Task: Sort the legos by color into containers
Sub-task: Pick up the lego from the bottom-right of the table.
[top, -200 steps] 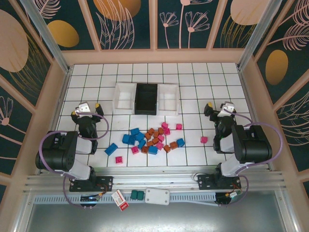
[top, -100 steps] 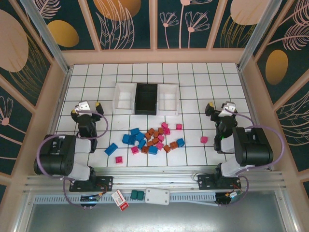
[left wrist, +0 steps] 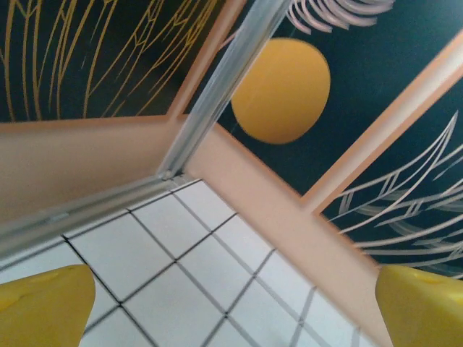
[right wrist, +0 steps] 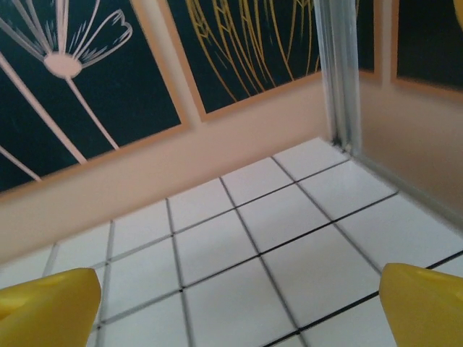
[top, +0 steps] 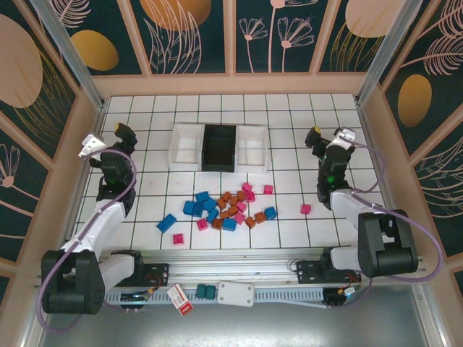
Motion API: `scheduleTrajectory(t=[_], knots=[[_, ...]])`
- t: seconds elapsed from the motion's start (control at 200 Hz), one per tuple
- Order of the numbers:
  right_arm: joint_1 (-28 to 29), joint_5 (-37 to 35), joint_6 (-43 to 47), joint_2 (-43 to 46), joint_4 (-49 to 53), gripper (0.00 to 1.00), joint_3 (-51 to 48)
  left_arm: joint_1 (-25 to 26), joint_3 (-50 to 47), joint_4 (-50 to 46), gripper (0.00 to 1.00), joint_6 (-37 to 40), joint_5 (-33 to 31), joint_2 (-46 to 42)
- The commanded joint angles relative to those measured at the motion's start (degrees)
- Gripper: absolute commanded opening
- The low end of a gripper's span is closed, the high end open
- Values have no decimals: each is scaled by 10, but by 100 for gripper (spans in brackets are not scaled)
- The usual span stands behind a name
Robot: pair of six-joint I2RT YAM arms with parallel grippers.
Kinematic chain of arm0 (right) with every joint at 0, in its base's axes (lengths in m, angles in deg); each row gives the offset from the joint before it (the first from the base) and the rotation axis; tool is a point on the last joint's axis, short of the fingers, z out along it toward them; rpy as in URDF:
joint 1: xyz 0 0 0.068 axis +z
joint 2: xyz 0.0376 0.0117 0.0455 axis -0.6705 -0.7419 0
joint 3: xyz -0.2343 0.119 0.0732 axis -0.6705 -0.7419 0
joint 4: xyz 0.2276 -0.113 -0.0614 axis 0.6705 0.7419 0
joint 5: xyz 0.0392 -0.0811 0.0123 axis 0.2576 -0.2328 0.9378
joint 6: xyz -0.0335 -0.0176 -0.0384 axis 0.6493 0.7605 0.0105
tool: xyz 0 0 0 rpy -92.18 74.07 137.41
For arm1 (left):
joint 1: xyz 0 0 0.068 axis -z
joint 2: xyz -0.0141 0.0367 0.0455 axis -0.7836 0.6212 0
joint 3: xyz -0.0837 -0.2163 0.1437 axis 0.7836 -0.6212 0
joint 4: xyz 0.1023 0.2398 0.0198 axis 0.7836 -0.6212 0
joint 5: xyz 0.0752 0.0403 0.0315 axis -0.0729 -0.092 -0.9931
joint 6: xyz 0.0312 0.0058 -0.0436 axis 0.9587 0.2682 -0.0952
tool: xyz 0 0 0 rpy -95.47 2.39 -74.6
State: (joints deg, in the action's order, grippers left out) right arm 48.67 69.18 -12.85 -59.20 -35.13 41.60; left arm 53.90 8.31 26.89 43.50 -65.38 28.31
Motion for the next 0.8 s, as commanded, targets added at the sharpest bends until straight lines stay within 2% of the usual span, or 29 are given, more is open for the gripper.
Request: scheduleTrajectory(t=[0.0,0.03,0.08,0.155,0.19,0.25,0.345,0.465,0.611,0.791], knots=[[-31,80,-197,-13,111,99,18,-2,-23,-43,99,-132,46,-49],[-42,153,-200,-19,78,99,6,-1,-41,-16,99,-136,73,-63],[-50,211,-232,-30,44,99,-9,-1,-57,2,99,-146,107,-79],[-52,258,-242,-31,86,99,1,-1,-50,-27,99,-158,144,-89],[-46,266,-230,-26,139,99,14,-2,-43,-45,99,-156,168,-92],[-27,246,-209,-15,228,99,31,-1,-39,-63,99,-150,210,-100],[24,160,-178,-2,391,98,60,-2,-40,-106,99,-149,268,-115],[93,74,-162,25,499,94,61,-1,-37,-197,93,-132,330,-124],[120,70,-168,56,569,90,48,-1,-69,-237,87,-126,366,-135],[124,80,-176,67,620,83,36,-1,-99,-244,87,-124,371,-146]])
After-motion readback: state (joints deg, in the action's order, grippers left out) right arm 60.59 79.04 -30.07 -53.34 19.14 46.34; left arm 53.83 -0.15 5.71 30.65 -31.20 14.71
